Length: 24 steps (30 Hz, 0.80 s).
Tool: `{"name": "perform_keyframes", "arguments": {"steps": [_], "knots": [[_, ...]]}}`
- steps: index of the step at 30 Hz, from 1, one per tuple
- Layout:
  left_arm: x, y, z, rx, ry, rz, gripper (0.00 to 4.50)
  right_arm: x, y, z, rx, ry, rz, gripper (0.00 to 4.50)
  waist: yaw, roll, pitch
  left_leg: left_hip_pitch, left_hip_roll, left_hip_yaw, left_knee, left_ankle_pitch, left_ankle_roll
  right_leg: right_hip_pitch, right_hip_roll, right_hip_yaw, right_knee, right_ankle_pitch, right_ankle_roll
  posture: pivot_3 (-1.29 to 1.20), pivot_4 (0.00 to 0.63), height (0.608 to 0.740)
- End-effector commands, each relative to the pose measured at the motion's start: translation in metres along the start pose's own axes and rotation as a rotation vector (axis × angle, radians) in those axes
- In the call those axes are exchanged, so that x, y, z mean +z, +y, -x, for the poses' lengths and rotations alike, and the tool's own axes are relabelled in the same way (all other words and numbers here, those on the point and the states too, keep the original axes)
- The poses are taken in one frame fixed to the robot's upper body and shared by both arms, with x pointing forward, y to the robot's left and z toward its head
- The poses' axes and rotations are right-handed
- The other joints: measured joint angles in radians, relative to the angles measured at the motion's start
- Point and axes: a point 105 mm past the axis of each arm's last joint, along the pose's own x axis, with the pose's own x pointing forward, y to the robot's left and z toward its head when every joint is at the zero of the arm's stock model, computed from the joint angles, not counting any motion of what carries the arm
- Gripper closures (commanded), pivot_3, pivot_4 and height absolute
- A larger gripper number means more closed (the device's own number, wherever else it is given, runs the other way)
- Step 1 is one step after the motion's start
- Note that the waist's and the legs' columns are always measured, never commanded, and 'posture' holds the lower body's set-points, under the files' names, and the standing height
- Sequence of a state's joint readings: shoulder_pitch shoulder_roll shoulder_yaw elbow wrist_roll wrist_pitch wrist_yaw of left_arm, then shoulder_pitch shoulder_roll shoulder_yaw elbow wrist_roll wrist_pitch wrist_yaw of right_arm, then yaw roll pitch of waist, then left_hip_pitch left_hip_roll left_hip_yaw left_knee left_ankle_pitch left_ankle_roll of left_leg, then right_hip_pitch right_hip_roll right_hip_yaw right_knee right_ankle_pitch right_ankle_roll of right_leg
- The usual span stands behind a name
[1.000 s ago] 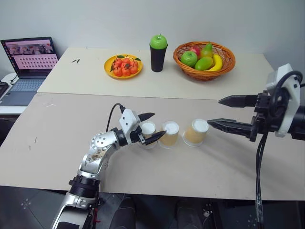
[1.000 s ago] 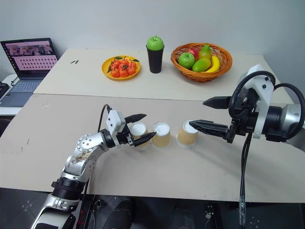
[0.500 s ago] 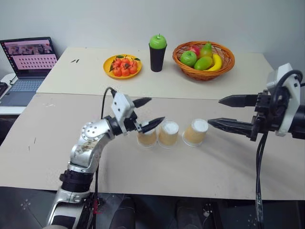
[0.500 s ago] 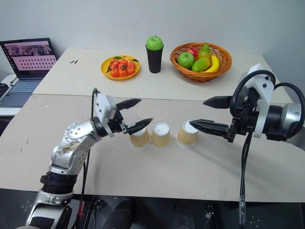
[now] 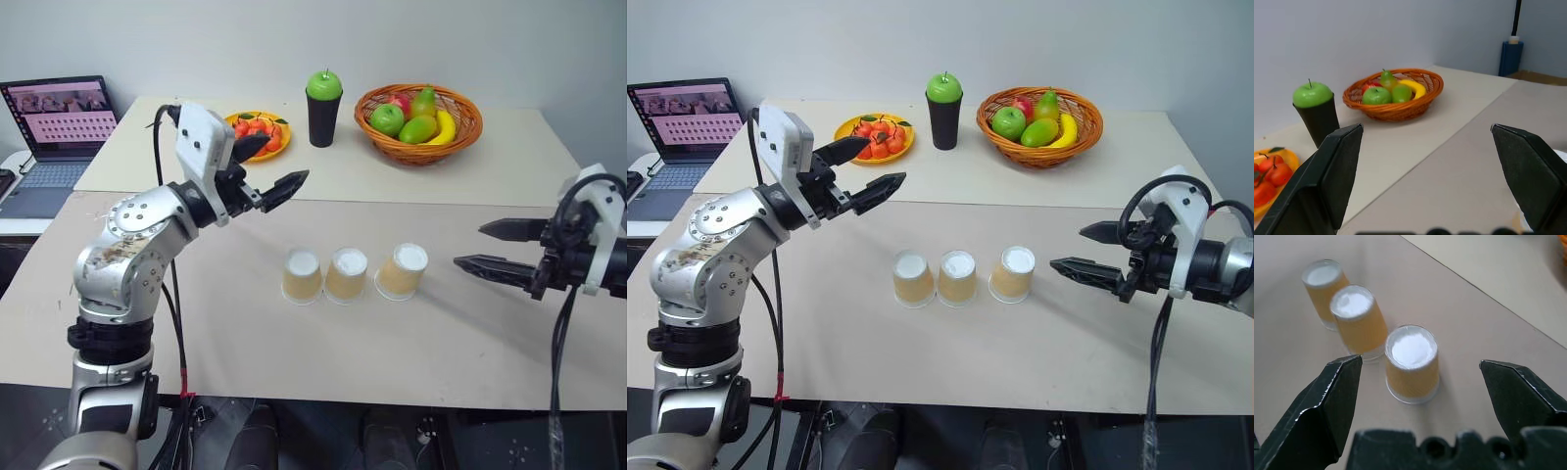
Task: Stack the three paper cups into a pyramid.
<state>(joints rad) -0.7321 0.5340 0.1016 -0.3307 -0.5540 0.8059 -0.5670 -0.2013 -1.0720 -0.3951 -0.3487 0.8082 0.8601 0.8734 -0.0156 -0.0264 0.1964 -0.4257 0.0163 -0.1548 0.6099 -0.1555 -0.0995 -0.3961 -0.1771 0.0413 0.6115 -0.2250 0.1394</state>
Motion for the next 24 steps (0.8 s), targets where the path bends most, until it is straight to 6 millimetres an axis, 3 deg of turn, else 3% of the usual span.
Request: {"name": "perform_keyframes", "arguments": {"steps": [1, 5, 16, 24], "knots": [[0.025, -0.011, 0.007, -0.038, -0.029, -0.022, 0.04, -0.014, -0.002, -0.008, 0.022, -0.022, -0.022, 0.0, -0.003, 0.0, 0.0, 0.0, 0.0, 0.0, 0.0, 0.0, 0.0, 0.001, 0.0, 0.0, 0.0, 0.0, 0.0, 0.0, 0.15, 0.739], [0.02, -0.031, 0.027, -0.18, 0.022, -0.025, 0.04, -0.018, 0.002, -0.02, 0.078, -0.042, -0.042, 0.0, -0.017, 0.001, 0.0, 0.0, 0.0, 0.0, -0.003, 0.0, 0.0, -0.002, 0.0, 0.001, 0.0, 0.0, -0.001, 0.0, 0.15, 0.739], [-0.017, -0.039, 0.086, -0.299, 0.34, -0.069, 0.04, -0.021, -0.002, -0.043, 0.147, -0.044, -0.043, 0.0, -0.027, 0.001, 0.0, 0.0, 0.0, 0.0, -0.003, 0.0, 0.0, -0.002, 0.0, 0.001, 0.001, -0.001, -0.002, 0.0, 0.15, 0.739], [-0.02, -0.043, 0.093, -0.303, 0.367, -0.087, 0.04, -0.018, -0.003, -0.059, 0.182, -0.067, -0.041, 0.0, -0.021, 0.001, 0.0, 0.0, 0.0, 0.0, -0.003, 0.0, 0.0, -0.003, 0.0, 0.001, 0.001, -0.001, -0.003, 0.0, 0.15, 0.739]]}}
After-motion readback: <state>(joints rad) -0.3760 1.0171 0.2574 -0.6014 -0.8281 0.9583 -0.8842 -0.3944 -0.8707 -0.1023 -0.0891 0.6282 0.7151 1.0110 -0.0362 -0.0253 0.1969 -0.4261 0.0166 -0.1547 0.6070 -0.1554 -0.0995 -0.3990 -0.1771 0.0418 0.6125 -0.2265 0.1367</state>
